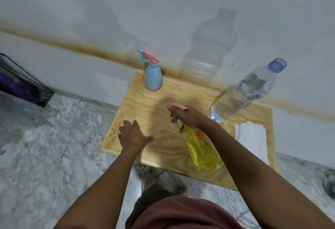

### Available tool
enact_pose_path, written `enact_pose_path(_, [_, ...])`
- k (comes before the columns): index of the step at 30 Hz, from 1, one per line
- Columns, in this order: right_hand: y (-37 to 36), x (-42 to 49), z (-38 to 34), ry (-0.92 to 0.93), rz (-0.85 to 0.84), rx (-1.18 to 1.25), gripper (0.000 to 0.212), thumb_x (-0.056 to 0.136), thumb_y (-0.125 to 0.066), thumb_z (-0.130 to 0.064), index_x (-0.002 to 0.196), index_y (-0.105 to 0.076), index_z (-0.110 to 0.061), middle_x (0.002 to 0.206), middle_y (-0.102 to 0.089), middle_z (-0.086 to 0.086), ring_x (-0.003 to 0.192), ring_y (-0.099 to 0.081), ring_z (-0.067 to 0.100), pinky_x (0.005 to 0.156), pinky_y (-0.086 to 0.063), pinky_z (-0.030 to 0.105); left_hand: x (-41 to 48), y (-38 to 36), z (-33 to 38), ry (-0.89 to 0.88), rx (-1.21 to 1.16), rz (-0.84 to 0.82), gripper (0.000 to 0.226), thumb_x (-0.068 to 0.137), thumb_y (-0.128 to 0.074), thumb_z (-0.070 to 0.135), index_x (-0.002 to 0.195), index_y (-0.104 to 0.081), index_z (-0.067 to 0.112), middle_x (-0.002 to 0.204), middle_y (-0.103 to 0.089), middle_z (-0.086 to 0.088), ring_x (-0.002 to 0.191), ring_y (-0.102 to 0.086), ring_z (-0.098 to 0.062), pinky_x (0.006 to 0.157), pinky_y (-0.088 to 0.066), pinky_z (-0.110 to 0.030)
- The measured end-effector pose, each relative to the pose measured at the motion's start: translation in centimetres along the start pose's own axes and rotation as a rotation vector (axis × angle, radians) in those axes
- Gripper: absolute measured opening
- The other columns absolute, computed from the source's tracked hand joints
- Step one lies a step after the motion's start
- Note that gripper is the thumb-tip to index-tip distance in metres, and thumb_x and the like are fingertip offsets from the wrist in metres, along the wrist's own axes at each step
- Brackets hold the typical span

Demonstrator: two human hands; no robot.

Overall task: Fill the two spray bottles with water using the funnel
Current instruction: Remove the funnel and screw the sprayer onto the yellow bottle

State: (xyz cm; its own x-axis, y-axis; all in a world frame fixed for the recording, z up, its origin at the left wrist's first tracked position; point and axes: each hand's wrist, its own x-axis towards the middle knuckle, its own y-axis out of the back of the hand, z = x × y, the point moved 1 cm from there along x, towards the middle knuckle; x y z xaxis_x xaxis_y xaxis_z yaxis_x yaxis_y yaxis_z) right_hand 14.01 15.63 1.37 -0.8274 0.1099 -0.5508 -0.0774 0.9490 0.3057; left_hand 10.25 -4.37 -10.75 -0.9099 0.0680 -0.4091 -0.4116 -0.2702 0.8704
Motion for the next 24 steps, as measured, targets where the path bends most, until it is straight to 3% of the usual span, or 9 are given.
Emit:
enact_pose_path(5, [-0.2, 1.3, 0.1, -0.063, -0.024, -0.022, 0.044, 0.096, -0.055, -0.047, 0.124, -0.063, -0.014, 0.103, -0.065, 0.013, 0.085, -0.069, 0.025, 0.047, -0.053, 0.027, 0.5, -0.7, -0.3, -0.009, -0.035, 0.003, 0.091, 0.058, -0.08, 0.068, 0.126, -0.045, 0.018, 0.139, -0.033, -0.011, 0.124, -0.034, -0.034, 0.102, -0.039, -0.044])
enact_pose_path(8, [-0.1, 1.5, 0.4, -0.081, 0.03, -0.058, 0.034, 0.096, -0.055, -0.048, 0.097, -0.066, -0.016, 0.081, -0.064, 0.007, 0.058, -0.062, 0.016, 0.047, -0.052, 0.027, 0.6, -0.7, -0.3, -0.005, -0.047, 0.011, 0.09, 0.057, -0.08, 0.069, 0.123, -0.046, 0.019, 0.139, -0.033, -0.009, 0.123, -0.033, -0.033, 0.101, -0.04, -0.044])
enact_pose_path(10, [0.0, 1.6, 0.6, -0.076, 0.065, -0.051, 0.035, 0.095, -0.055, -0.048, 0.086, -0.065, -0.017, 0.076, -0.064, 0.007, 0.057, -0.062, 0.017, 0.05, -0.055, 0.03, 0.5, -0.8, -0.3, -0.005, -0.044, 0.014, 0.09, 0.057, -0.08, 0.069, 0.123, -0.046, 0.019, 0.139, -0.032, -0.009, 0.123, -0.033, -0.033, 0.101, -0.04, -0.044])
enact_pose_path(17, [0.1, 2.0, 1.0, -0.052, 0.063, -0.024, 0.052, 0.093, -0.055, -0.051, 0.123, -0.064, -0.011, 0.097, -0.069, 0.011, 0.086, -0.07, 0.027, 0.054, -0.06, 0.035, 0.4, -0.8, -0.3, -0.012, -0.065, 0.022, 0.089, 0.057, -0.081, 0.068, 0.123, -0.047, 0.019, 0.138, -0.033, -0.009, 0.123, -0.033, -0.032, 0.1, -0.04, -0.042])
enact_pose_path(20, [0.1, 2.0, 0.9, -0.056, 0.023, -0.068, 0.054, 0.093, -0.054, -0.052, 0.127, -0.062, -0.011, 0.097, -0.068, 0.01, 0.082, -0.071, 0.026, 0.052, -0.058, 0.031, 0.5, -0.9, -0.4, -0.017, -0.067, 0.028, 0.088, 0.056, -0.081, 0.069, 0.121, -0.048, 0.019, 0.136, -0.034, -0.009, 0.121, -0.034, -0.032, 0.099, -0.04, -0.043])
enact_pose_path(24, [0.1, 1.5, 0.8, -0.046, 0.016, -0.084, 0.049, 0.096, -0.054, -0.048, 0.118, -0.065, -0.006, 0.085, -0.066, 0.008, 0.064, -0.064, 0.017, 0.046, -0.052, 0.025, 0.6, -1.1, -0.6, -0.021, -0.065, 0.037, 0.088, 0.056, -0.08, 0.07, 0.12, -0.048, 0.019, 0.134, -0.034, -0.008, 0.12, -0.034, -0.031, 0.1, -0.04, -0.042])
